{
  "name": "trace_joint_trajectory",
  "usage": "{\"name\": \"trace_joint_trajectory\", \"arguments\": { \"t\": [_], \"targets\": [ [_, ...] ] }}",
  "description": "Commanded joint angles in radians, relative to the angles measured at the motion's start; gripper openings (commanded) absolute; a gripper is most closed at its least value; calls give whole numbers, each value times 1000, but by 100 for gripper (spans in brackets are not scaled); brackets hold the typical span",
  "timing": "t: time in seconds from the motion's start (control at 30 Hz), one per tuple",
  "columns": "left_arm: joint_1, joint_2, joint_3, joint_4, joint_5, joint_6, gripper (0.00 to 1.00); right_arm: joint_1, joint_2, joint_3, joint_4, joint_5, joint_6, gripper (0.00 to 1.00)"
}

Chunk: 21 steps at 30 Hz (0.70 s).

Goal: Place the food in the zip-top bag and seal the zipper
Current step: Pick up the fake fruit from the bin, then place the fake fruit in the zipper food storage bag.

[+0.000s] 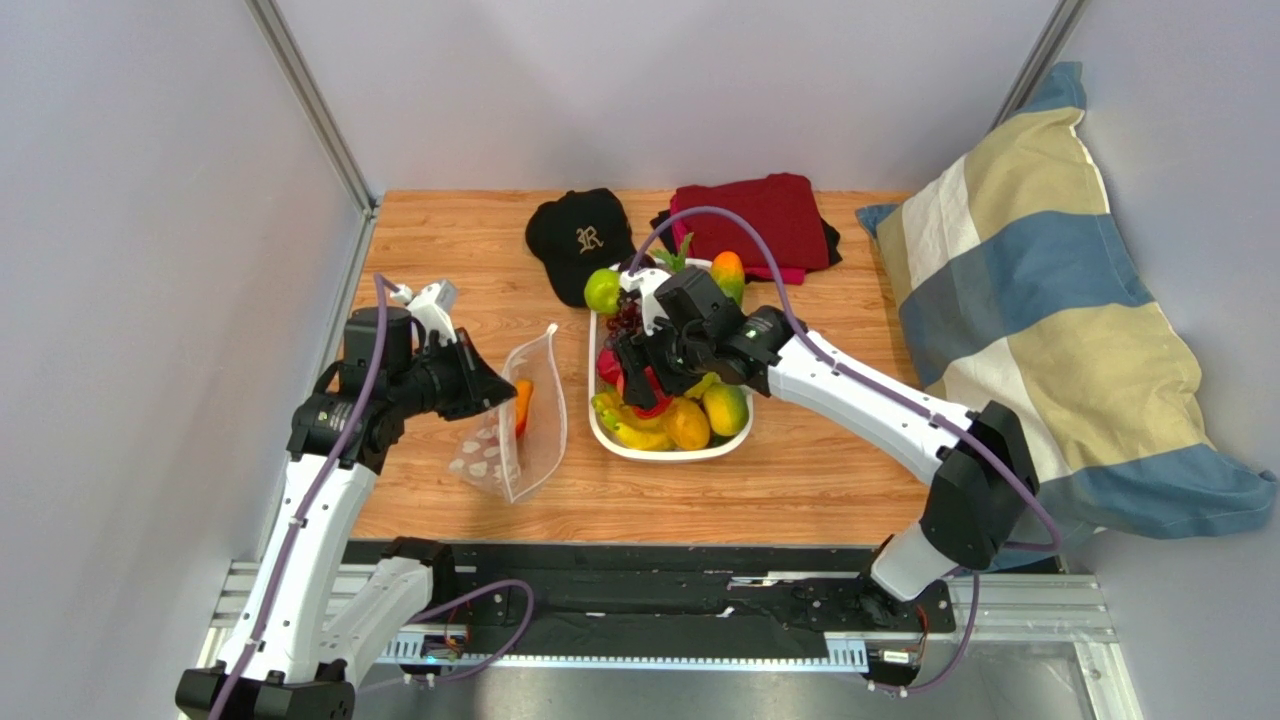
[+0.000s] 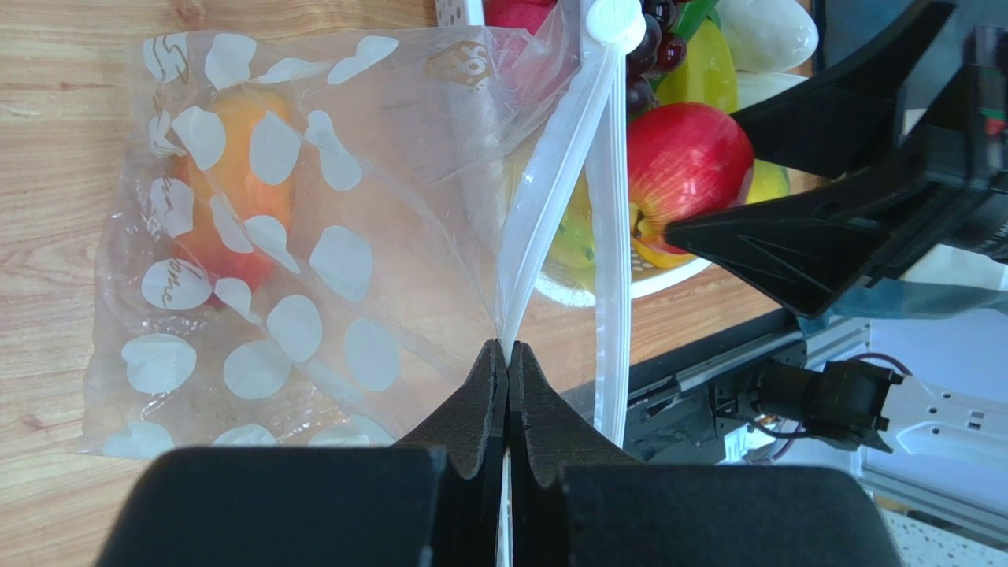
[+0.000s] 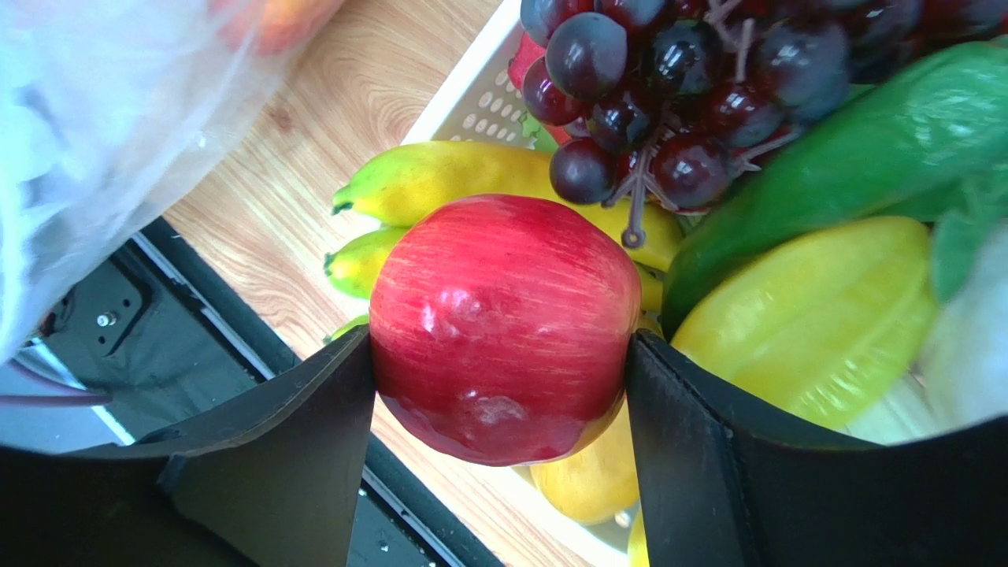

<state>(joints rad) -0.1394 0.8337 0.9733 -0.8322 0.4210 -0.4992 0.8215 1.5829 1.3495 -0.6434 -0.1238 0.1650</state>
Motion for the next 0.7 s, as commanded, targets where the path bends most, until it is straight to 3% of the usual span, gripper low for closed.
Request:
{"name": "trace_joint_trajectory", "arguments": {
  "t": [0.0, 0.33, 0.67],
  "targets": [
    [8, -16, -7, 39, 38, -36, 0, -8, -84, 69, -1, -13, -27, 44],
    [8, 16, -4, 94, 130, -99, 0, -7, -195, 160, 97, -197, 100, 41],
    [8, 7, -30, 159, 197, -174, 0, 77, -63, 235, 268, -296, 283, 42]
  ]
}}
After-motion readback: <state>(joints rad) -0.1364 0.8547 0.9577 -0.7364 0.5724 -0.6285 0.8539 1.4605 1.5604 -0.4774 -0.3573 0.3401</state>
